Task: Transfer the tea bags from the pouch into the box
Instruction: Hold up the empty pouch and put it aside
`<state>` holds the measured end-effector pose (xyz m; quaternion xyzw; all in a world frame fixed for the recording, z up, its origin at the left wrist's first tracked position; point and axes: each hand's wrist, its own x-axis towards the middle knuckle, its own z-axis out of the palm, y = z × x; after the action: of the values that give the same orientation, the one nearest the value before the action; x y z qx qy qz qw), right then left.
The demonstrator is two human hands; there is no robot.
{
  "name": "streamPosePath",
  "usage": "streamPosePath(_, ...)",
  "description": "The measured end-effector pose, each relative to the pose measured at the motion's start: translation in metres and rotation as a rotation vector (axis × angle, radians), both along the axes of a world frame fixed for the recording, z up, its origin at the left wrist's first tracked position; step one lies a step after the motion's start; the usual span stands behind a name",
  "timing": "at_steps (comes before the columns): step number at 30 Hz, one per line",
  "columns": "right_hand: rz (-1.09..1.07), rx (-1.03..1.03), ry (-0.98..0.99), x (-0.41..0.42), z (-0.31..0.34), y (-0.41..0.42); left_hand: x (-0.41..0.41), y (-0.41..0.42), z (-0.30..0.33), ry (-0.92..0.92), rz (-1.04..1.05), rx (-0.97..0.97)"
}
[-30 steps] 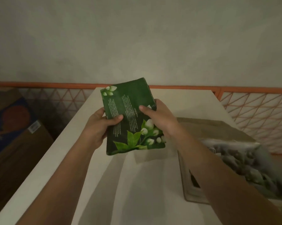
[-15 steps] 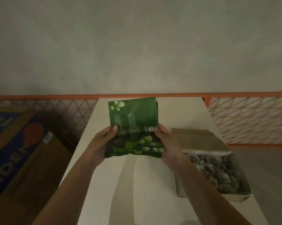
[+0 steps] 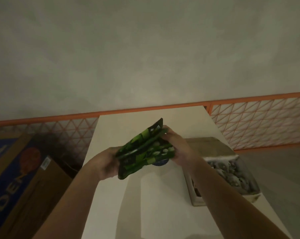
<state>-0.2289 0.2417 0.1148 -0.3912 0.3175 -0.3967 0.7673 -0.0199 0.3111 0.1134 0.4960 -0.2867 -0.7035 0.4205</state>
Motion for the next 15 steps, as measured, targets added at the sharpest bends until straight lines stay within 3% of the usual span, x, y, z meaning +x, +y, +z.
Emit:
streamPosePath(3, -0.118, 0.167, -0.093, -0.002, -0.001, 0.000, -0.006, -0.009, -0.008, 0.074, 0.015, -0.040)
streamPosePath(6, -0.111, 0.153, -0.117, 0.000, -0.004, 0.008, -0.024, -0.025, -0.019, -0.001, 0.321, -0.090)
streamPosePath(10, -0.167, -0.018, 0.123, 0.010, -0.009, 0.024, -0.056, -0.031, -0.026, -0.148, 0.460, -0.126)
streamPosePath(12, -0.355, -0.041, 0.235, 0.010, -0.009, 0.019, -0.069, -0.030, -0.025, -0.205, 0.405, -0.155)
streamPosePath(15, -0.509, -0.214, 0.572, -0.008, -0.014, 0.004, -0.087, -0.030, -0.019, -0.392, 0.265, -0.164)
